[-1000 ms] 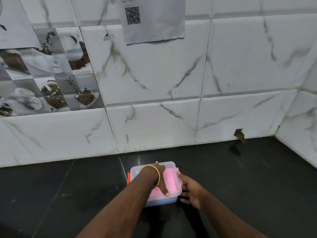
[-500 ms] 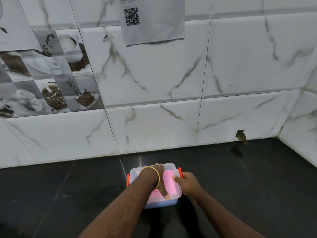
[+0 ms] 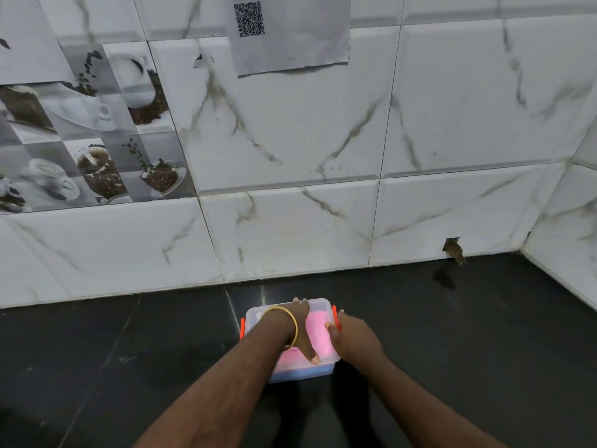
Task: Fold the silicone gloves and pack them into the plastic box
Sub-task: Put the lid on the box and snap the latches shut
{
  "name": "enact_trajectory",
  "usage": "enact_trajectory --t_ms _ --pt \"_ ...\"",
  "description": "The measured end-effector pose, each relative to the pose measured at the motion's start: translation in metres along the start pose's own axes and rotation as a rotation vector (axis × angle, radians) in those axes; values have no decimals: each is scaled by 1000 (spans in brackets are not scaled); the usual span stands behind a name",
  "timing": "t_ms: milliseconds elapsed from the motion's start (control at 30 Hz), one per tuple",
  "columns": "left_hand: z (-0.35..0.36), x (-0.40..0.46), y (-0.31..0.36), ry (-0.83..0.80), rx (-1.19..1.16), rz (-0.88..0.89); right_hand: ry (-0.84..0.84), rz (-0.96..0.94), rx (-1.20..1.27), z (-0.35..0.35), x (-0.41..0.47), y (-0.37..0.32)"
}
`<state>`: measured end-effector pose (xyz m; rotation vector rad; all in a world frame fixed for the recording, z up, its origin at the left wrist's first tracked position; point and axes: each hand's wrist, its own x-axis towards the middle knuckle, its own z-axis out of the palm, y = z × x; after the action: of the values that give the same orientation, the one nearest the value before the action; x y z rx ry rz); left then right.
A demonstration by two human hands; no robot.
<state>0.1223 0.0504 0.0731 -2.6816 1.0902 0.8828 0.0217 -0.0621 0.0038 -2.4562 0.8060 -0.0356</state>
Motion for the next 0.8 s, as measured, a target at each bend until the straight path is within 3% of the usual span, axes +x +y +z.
enact_trajectory --t_ms 133,267,333,533,800 --pt "-3 -20 -1 11 87 -46 -55 -15 -53 -8 -6 -3" --pt "-8 -44 -4 -64 176 -395 -101 -19 -201 -19 -23 -20" --pt "0 -49 -11 -101 197 -457 -98 -8 -285 -21 -32 -26" --pt "28 -46 -29 128 71 -382 -69 -10 -370 -20 -36 -34" --pt "10 -25 -48 160 8 -354 -82 -15 -375 -22 -6 -45"
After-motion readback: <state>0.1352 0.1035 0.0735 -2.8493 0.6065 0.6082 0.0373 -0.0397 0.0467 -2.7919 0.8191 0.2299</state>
